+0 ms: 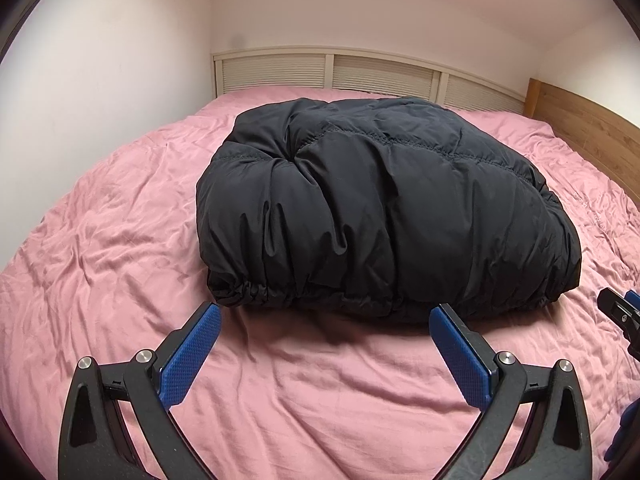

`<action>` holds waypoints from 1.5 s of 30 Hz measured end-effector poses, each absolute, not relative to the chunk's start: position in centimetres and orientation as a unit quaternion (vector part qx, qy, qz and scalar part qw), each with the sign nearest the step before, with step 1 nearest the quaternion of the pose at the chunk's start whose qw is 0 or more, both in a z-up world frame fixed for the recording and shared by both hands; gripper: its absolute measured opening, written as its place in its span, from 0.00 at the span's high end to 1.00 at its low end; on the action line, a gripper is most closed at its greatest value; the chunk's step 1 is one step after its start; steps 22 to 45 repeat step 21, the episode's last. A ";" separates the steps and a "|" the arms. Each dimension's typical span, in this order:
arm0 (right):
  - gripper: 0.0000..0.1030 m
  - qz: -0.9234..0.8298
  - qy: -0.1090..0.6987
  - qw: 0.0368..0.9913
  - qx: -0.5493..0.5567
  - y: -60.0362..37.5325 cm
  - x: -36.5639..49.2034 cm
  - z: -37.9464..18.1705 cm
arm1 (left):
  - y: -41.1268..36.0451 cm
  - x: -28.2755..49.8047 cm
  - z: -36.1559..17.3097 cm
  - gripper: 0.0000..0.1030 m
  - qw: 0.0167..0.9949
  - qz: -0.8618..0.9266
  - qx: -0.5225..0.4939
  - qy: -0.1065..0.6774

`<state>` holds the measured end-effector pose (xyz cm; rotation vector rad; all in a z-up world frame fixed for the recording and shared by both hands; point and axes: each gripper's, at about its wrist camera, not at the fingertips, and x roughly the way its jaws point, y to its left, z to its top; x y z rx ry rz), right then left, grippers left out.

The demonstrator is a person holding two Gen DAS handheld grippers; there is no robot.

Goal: Fold large clothes

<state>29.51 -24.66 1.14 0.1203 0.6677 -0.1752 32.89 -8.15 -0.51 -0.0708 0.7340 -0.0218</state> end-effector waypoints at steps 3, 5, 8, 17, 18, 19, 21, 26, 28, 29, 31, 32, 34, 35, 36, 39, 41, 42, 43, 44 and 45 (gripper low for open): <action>0.06 -0.096 0.320 0.940 0.063 -24.9 28.2 1.5 | -8.0 31.7 -0.2 0.01 0.934 -0.014 -0.032 0.355; 0.06 -0.104 0.316 0.941 0.062 -25.0 27.1 1.9 | -7.9 30.9 0.0 0.01 0.935 -0.016 -0.028 0.354; 0.06 -0.112 0.312 0.941 0.060 -25.0 25.5 2.7 | -7.5 29.3 0.7 0.01 0.936 -0.018 -0.022 0.351; 0.06 -0.122 0.302 0.944 0.059 -23.9 20.9 5.4 | -5.1 24.9 3.4 0.01 0.940 -0.012 -0.024 0.341; 0.06 -0.123 0.301 0.944 0.058 -23.8 20.4 5.6 | -4.9 24.5 3.7 0.01 0.940 -0.012 -0.024 0.340; 0.06 -0.124 0.301 0.944 0.058 -23.6 19.9 5.8 | -4.8 24.0 3.9 0.01 0.940 -0.011 -0.023 0.339; 0.06 -0.126 0.301 0.943 0.059 -23.5 18.9 6.2 | -4.6 23.3 4.4 0.01 0.941 -0.013 -0.023 0.338; 0.06 -0.126 0.301 0.943 0.059 -23.5 18.9 6.2 | -4.6 23.3 4.4 0.01 0.941 -0.013 -0.023 0.338; 0.06 -0.126 0.301 0.943 0.059 -23.5 18.9 6.2 | -4.6 23.3 4.4 0.01 0.941 -0.013 -0.023 0.338; 0.06 -0.126 0.301 0.943 0.059 -23.5 18.9 6.2 | -4.6 23.3 4.4 0.01 0.941 -0.013 -0.023 0.338; 0.06 -0.126 0.301 0.943 0.059 -23.5 18.9 6.2 | -4.6 23.3 4.4 0.01 0.941 -0.013 -0.023 0.338; 0.06 -0.126 0.301 0.943 0.059 -23.5 18.9 6.2 | -4.6 23.3 4.4 0.01 0.941 -0.013 -0.023 0.338; 0.06 -0.126 0.301 0.943 0.059 -23.5 18.9 6.2 | -4.6 23.3 4.4 0.01 0.941 -0.013 -0.023 0.338; 0.06 -0.126 0.301 0.943 0.059 -23.5 18.9 6.2 | -4.6 23.3 4.4 0.01 0.941 -0.013 -0.023 0.338; 0.06 -0.126 0.301 0.943 0.059 -23.5 18.9 6.2 | -4.6 23.3 4.4 0.01 0.941 -0.013 -0.023 0.338; 0.06 -0.126 0.301 0.943 0.059 -23.5 18.9 6.2 | -4.6 23.3 4.4 0.01 0.941 -0.013 -0.023 0.338; 0.06 -0.126 0.301 0.943 0.059 -23.5 18.9 6.2 | -4.6 23.3 4.4 0.01 0.941 -0.013 -0.023 0.338; 0.06 -0.126 0.301 0.943 0.059 -23.5 18.9 6.2 | -4.6 23.3 4.4 0.01 0.941 -0.013 -0.023 0.338; 0.06 -0.126 0.301 0.943 0.059 -23.5 18.9 6.2 | -4.6 23.3 4.4 0.01 0.941 -0.013 -0.023 0.338; 0.06 -0.126 0.301 0.943 0.059 -23.5 18.9 6.2 | -4.6 23.3 4.4 0.01 0.941 -0.013 -0.023 0.338; 0.06 -0.126 0.301 0.943 0.059 -23.5 18.9 6.2 | -4.6 23.3 4.4 0.01 0.941 -0.013 -0.023 0.338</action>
